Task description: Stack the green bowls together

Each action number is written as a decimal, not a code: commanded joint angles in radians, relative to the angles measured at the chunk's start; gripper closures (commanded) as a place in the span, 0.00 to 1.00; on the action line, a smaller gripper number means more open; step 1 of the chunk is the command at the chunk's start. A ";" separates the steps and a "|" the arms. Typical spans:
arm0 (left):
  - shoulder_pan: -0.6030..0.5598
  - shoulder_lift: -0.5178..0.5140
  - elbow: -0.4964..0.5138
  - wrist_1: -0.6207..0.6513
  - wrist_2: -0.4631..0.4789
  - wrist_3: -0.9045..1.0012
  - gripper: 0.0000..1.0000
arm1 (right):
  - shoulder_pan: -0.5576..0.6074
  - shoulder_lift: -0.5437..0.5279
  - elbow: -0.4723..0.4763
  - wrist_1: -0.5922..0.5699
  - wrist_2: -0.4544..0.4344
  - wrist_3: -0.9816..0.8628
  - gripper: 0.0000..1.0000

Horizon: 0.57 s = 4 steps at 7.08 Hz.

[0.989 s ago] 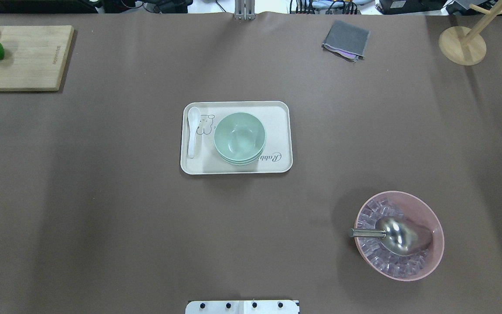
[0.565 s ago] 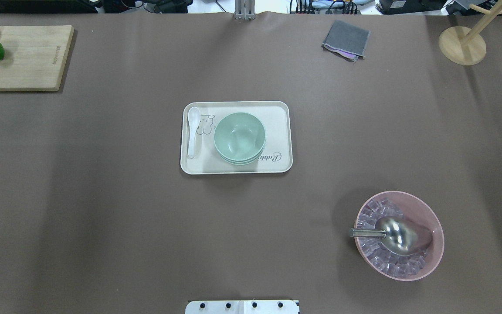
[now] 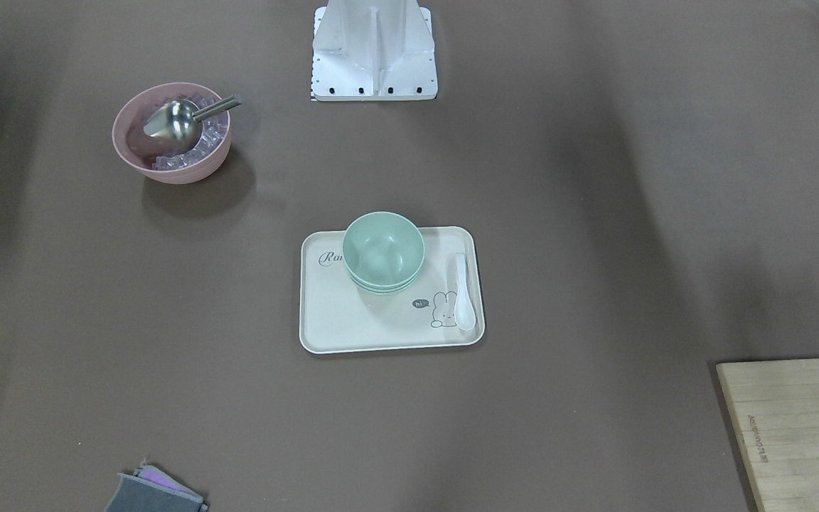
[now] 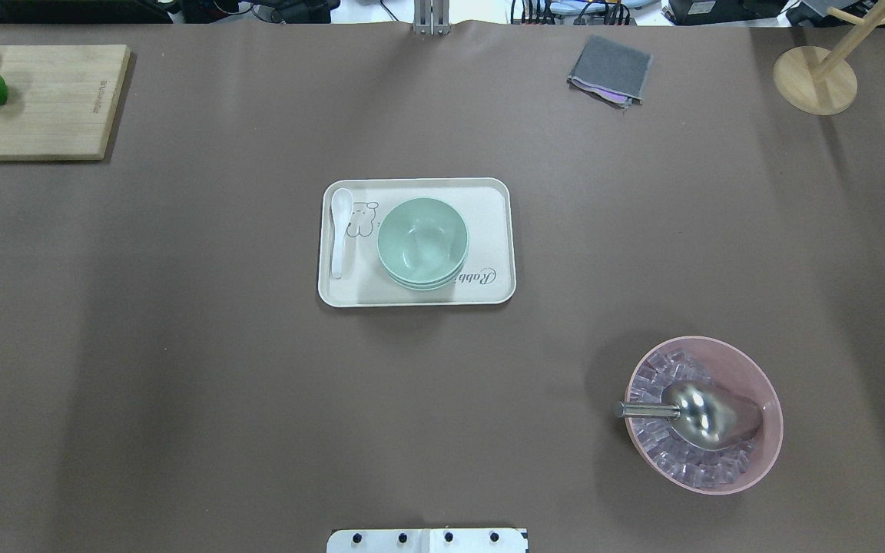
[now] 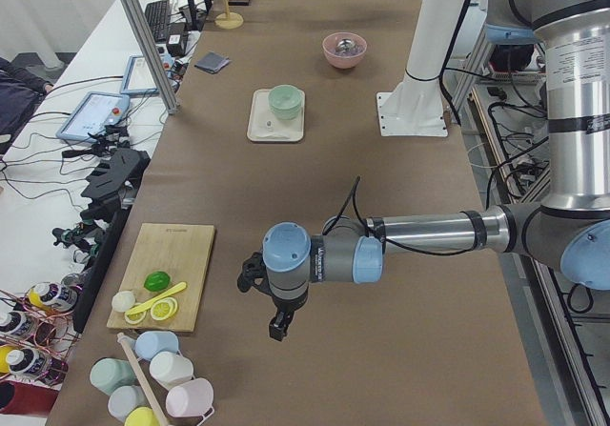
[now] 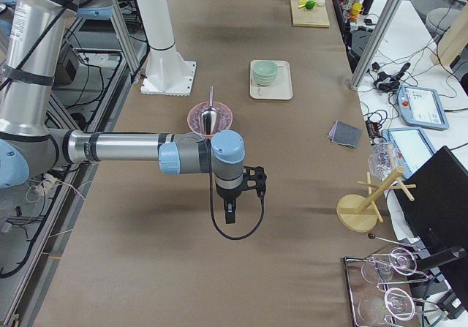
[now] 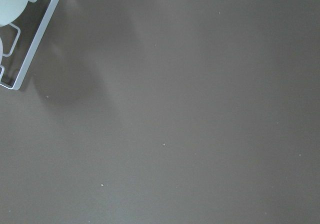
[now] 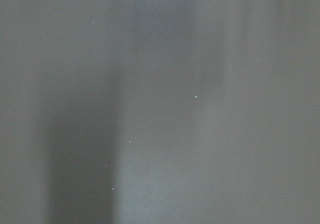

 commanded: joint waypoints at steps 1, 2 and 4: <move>0.001 0.001 0.003 0.000 -0.001 0.005 0.02 | -0.001 0.000 -0.003 -0.001 0.001 0.001 0.00; 0.000 0.003 0.003 0.000 -0.001 0.005 0.02 | -0.001 0.000 -0.003 -0.001 0.001 0.005 0.00; 0.000 0.001 -0.002 0.000 0.001 0.003 0.02 | 0.001 0.000 -0.001 -0.001 0.002 0.003 0.00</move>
